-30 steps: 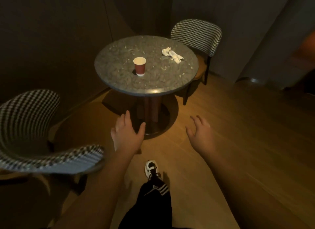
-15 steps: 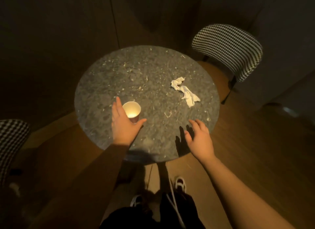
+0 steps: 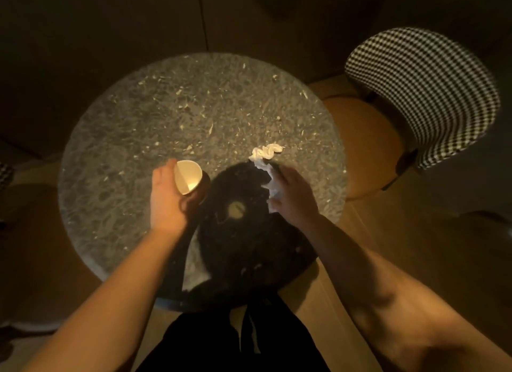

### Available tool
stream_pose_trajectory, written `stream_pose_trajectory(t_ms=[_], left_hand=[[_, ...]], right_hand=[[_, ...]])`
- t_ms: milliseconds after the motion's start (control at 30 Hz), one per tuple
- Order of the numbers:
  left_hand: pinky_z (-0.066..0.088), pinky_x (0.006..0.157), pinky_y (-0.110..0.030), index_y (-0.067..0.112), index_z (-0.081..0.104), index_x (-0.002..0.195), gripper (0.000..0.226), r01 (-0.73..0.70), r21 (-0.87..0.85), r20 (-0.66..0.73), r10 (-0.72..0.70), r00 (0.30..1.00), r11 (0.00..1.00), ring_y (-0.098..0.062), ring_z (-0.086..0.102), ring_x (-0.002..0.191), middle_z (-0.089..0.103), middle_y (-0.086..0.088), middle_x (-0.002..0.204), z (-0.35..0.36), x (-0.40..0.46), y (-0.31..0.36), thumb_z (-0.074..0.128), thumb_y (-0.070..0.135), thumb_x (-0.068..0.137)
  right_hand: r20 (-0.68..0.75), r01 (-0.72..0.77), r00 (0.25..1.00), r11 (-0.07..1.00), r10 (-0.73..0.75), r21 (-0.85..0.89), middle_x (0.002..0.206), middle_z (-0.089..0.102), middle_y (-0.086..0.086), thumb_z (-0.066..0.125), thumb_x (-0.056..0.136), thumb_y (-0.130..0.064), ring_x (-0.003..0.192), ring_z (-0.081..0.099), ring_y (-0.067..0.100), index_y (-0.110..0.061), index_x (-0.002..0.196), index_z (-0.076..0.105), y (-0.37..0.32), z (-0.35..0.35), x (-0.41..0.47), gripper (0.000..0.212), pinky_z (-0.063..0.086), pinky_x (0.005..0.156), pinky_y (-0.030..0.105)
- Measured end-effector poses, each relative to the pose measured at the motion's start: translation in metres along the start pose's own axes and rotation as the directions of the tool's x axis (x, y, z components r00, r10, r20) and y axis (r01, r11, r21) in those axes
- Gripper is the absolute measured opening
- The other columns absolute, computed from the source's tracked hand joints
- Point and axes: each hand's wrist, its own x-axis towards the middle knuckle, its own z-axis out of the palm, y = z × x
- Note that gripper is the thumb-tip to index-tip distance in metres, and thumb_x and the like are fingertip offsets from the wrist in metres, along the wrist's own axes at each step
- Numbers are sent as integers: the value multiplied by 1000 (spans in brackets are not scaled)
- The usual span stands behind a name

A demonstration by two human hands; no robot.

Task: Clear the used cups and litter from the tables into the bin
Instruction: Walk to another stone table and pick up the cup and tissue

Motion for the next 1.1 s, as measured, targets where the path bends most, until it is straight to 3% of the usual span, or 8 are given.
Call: stream_pose_trajectory(t_ms=[233, 367, 467, 567, 667, 833, 1000, 1100], left_hand=[[22, 96, -14, 1, 42, 136, 75, -56, 29, 42, 55, 998, 998, -30, 45, 117, 48, -20, 124, 12, -2, 16, 79, 18, 73], [25, 98, -18, 4, 42, 136, 76, -29, 19, 32, 29, 999, 999, -28, 45, 119, 47, -18, 126, 10, 4, 16, 80, 16, 72], [26, 97, -18, 5, 43, 136, 76, -25, 25, 11, 25, 1000, 999, -28, 46, 117, 48, -17, 125, 8, 9, 14, 80, 16, 71], [28, 98, -19, 5, 43, 137, 79, -4, 24, 6, 4, 1000, 1000, -26, 47, 117, 48, -16, 125, 7, 11, 13, 82, 18, 70], [25, 97, -16, 5, 42, 137, 78, 3, 26, 1, -3, 1000, 1000, -25, 46, 118, 48, -16, 126, 7, 10, 11, 80, 16, 69], [23, 99, -15, 4, 42, 138, 76, -6, 39, 9, 6, 1000, 999, -27, 44, 120, 49, -17, 127, 5, 11, 5, 75, 7, 70], [22, 98, -13, 5, 42, 138, 78, 9, 47, -4, -9, 1000, 999, -24, 44, 120, 49, -15, 128, 9, 16, 4, 80, 13, 69], [21, 96, -11, 7, 41, 138, 80, 6, 46, -14, -6, 1000, 999, -21, 43, 119, 49, -13, 128, 12, 18, 5, 81, 18, 70]], right_hand=[[-76, 22, 997, 999, -19, 43, 115, 56, 3, 61, 87, -22, 110, 47, 24, -20, 120, 60, 11, 11, -11, 33, 41, 90, 40], [-283, 4, 957, 979, 56, 206, 96, 62, 6, 59, 91, -21, 97, 54, 23, -9, 92, 66, 9, -9, 9, 14, 44, 83, 34], [-394, 48, 916, 952, 80, 303, 105, 62, 7, 61, 90, -19, 100, 53, 22, -10, 106, 67, -2, -31, 47, 19, 41, 83, 24], [-294, 66, 955, 934, 43, 351, 113, 59, 9, 63, 89, -27, 106, 51, 24, -13, 115, 64, -12, -35, 79, 30, 43, 86, 29], [-133, 49, 991, 986, -27, 159, 130, 52, 7, 64, 81, -52, 121, 44, 27, -20, 129, 51, -6, -23, 90, 59, 39, 97, 40], [-156, 254, 953, 966, -259, -54, 156, 22, 13, 50, 73, -76, 144, 16, 35, -23, 149, 24, 14, -12, 86, 96, 19, 113, 56], [23, 306, 952, 952, -305, -30, 158, 18, 10, 48, 85, -65, 145, 12, 32, -23, 149, 25, 7, 5, 101, 81, 14, 118, 49], [-66, 298, 952, 954, -298, -2, 150, 37, 13, 48, 96, -38, 141, 26, 32, -15, 140, 45, 2, 13, 104, 50, 26, 113, 49]])
